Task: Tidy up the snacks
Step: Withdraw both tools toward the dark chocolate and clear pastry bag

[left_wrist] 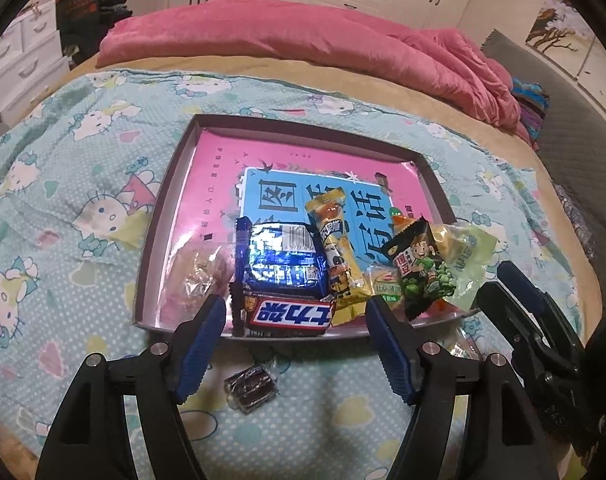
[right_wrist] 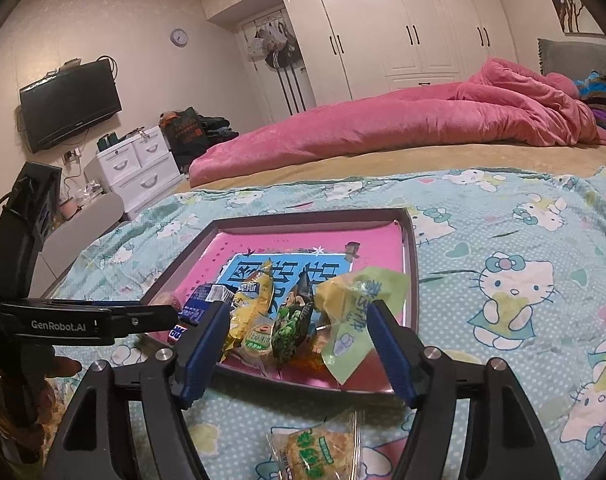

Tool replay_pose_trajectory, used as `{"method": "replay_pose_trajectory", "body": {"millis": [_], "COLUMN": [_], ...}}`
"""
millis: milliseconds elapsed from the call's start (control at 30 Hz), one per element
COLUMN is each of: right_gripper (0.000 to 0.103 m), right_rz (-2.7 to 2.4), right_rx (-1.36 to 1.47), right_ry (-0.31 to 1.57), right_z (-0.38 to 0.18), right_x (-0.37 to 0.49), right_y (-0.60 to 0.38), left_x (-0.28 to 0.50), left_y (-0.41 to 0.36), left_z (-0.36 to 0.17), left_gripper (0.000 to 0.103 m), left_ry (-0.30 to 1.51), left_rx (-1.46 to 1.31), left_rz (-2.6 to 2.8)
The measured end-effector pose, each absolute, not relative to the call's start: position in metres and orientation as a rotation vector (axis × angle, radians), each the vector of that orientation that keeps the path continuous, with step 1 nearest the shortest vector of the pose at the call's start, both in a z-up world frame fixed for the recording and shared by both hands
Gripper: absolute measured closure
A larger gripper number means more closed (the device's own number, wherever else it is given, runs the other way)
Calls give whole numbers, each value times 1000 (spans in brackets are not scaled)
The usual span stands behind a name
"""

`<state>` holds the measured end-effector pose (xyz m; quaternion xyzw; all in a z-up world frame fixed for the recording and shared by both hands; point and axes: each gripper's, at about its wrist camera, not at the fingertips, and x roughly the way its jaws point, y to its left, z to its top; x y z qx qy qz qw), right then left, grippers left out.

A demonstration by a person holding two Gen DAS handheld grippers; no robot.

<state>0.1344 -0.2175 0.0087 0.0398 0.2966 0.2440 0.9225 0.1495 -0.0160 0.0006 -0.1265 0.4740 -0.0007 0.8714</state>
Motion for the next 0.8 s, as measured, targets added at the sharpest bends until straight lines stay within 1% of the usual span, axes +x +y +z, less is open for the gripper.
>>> {"method": "replay_pose_trajectory", "body": {"millis": [500, 800], "right_gripper": [29, 28], "right_rz": [478, 452], "right_rx": [105, 124], "right_ry": [615, 684], "right_z": [15, 5], "right_x": [116, 105], "right_y": [-226, -236], "left_x": [126, 117], "left_y": [12, 9], "left_z": [9, 2], "left_gripper": [29, 29], "left_ry": [983, 1006], "left_rx": [-291, -287], "left_rz": [7, -8]}}
